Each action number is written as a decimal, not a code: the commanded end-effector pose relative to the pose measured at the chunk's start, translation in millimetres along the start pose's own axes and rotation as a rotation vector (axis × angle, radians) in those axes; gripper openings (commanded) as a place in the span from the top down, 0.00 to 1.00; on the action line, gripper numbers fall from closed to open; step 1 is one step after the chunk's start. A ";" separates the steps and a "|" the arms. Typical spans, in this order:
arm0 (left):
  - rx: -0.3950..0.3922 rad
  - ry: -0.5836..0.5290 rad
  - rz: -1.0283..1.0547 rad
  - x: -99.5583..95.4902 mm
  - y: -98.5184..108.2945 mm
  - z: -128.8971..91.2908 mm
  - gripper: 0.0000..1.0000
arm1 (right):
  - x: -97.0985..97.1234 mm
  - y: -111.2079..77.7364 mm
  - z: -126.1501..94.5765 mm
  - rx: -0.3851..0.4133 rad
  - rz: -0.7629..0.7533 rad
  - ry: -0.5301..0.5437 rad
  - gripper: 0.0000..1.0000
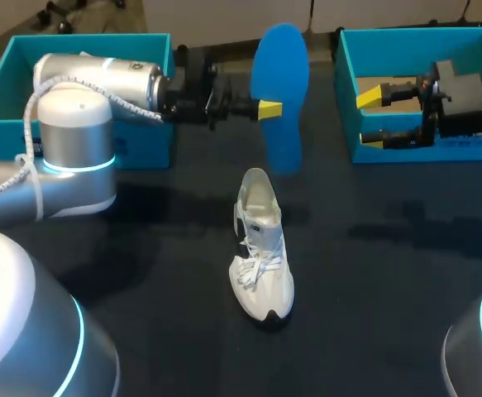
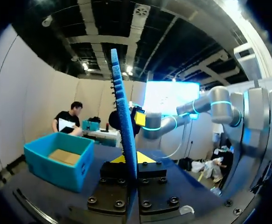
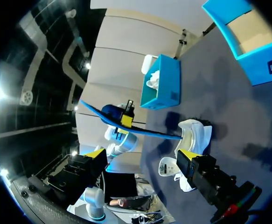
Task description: Take the shoe out of the shoebox, open the shoe tongue, remove and reinsert the insole, then place the shoe into the shoebox
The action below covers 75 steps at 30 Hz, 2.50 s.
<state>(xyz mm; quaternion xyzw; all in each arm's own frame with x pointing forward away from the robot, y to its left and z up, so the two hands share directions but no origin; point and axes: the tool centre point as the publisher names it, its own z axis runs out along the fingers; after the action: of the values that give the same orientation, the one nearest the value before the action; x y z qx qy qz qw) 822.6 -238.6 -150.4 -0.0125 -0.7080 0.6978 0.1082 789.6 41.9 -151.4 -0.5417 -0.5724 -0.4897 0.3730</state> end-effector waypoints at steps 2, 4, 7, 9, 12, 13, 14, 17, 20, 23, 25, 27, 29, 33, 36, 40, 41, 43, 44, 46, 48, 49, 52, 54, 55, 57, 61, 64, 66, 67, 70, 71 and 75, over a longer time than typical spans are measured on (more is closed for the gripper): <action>0.026 -0.044 0.135 8.6 -3.0 -3.3 1.00 | -0.3 0.0 1.4 -0.001 0.000 -0.001 0.00; 0.038 -0.035 0.176 8.1 -3.0 -3.8 1.00 | -0.3 0.0 1.4 -0.001 0.000 -0.001 0.00; 0.064 -0.023 0.234 7.6 -4.1 -4.2 1.00 | -0.3 0.0 1.4 -0.001 0.000 -0.001 0.00; 0.072 -0.022 0.263 5.6 -4.7 -4.7 1.00 | -0.3 0.0 1.4 -0.001 0.000 -0.001 0.00; 0.049 -0.024 0.351 1.7 -5.2 -5.9 1.00 | -0.3 0.0 1.4 -0.001 0.000 -0.001 0.00; 0.043 -0.028 0.373 0.9 -5.2 -6.4 1.00 | -0.3 0.0 1.4 -0.001 0.000 -0.001 0.00; 0.035 -0.029 0.420 0.1 -6.0 -6.8 1.00 | -0.3 0.0 1.4 -0.001 0.000 -0.001 0.00; 0.010 -0.032 0.522 -1.5 -4.6 -8.3 1.00 | -0.3 0.0 1.4 -0.001 0.000 -0.001 0.00; -0.001 -0.027 0.622 -1.1 -1.5 -9.0 1.00 | -0.3 0.0 1.4 -0.001 0.000 -0.001 0.00; 0.018 -0.029 0.673 -0.8 0.9 -9.9 1.00 | -0.3 0.0 1.4 -0.001 0.000 -0.001 0.00; 0.018 -0.029 0.673 -0.8 0.9 -9.9 1.00 | -0.3 0.0 1.4 -0.001 0.000 -0.001 0.00; 0.018 -0.029 0.673 -0.8 0.9 -9.9 1.00 | -0.3 0.0 1.4 -0.001 0.000 -0.001 0.00; 0.018 -0.029 0.673 -0.8 0.9 -9.9 1.00 | -0.3 0.0 1.4 -0.001 0.000 -0.001 0.00; 0.018 -0.029 0.673 -0.8 0.9 -9.9 1.00 | -0.3 0.0 1.4 -0.001 0.000 -0.001 0.00; 0.018 -0.029 0.673 -0.8 0.9 -9.9 1.00 | -0.3 0.0 1.4 -0.001 0.000 -0.001 0.00; 0.018 -0.029 0.673 -0.8 0.9 -9.9 1.00 | -0.3 0.0 1.4 -0.001 0.000 -0.001 0.00; 0.018 -0.029 0.673 -0.8 0.9 -9.9 1.00 | -0.3 0.0 1.4 -0.001 0.000 -0.001 0.00; -0.009 -0.026 0.723 -1.6 1.1 -10.7 1.00 | -0.3 0.0 1.4 -0.001 0.000 -0.001 0.00; -0.017 -0.030 0.748 -2.8 1.9 -11.4 1.00 | -0.3 0.0 1.4 -0.001 0.000 -0.001 0.00; -0.026 -0.027 0.797 -4.1 0.1 -12.8 1.00 | -0.3 0.0 1.4 -0.001 0.000 -0.001 0.00; -0.024 -0.020 0.847 -3.1 -1.2 -12.9 1.00 | -0.3 0.0 1.4 -0.001 0.000 -0.001 0.00; -0.040 -0.023 0.928 -3.7 -2.8 -13.4 1.00 | -0.3 0.0 1.4 -0.001 0.000 -0.001 0.00; -0.024 -0.035 1.045 -4.1 -5.2 -14.4 1.00 | -0.3 0.0 1.4 -0.001 0.000 -0.001 0.00; -0.024 -0.047 1.156 -3.7 -5.4 -15.2 1.00 | -0.3 0.0 1.4 -0.001 0.000 -0.001 0.00; -0.042 -0.030 1.227 -3.2 -3.9 -15.2 1.00 | -0.3 0.0 1.4 -0.001 0.000 -0.001 0.00; -0.056 -0.042 1.301 -4.4 -3.4 -15.5 1.00 | -0.3 0.0 1.4 -0.001 0.000 -0.001 0.00; -0.081 -0.069 1.411 -7.3 0.0 -15.3 1.00 | -0.3 0.0 1.4 -0.001 0.000 -0.001 0.00; -0.115 -0.112 1.529 -9.8 0.8 -15.2 1.00 | -0.3 0.0 1.4 -0.001 0.000 -0.001 0.00; -0.115 -0.138 1.564 -11.0 2.8 -15.1 1.00 | -0.3 0.0 1.4 -0.001 0.000 -0.001 0.00; -0.131 -0.145 1.601 -12.5 2.7 -15.5 1.00 | -0.3 0.0 1.4 -0.001 0.000 -0.001 0.00; -0.137 -0.171 1.641 -14.4 4.5 -16.4 1.00 | -0.3 0.0 1.4 -0.001 0.000 -0.001 0.00; -0.148 -0.176 1.673 -15.5 6.0 -16.8 1.00 | -0.3 0.0 1.4 -0.001 0.000 -0.001 0.00; -0.159 -0.205 1.725 -18.0 7.2 -17.6 1.00 | -0.2 0.0 2.3 0.000 -0.001 0.000 0.00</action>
<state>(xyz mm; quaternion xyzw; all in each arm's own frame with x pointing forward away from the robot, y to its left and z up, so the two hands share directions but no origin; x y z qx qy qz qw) 849.9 -222.6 -155.9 -0.4920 -0.5205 0.5043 -0.4823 789.3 42.2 -151.6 -0.5416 -0.5727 -0.4896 0.3729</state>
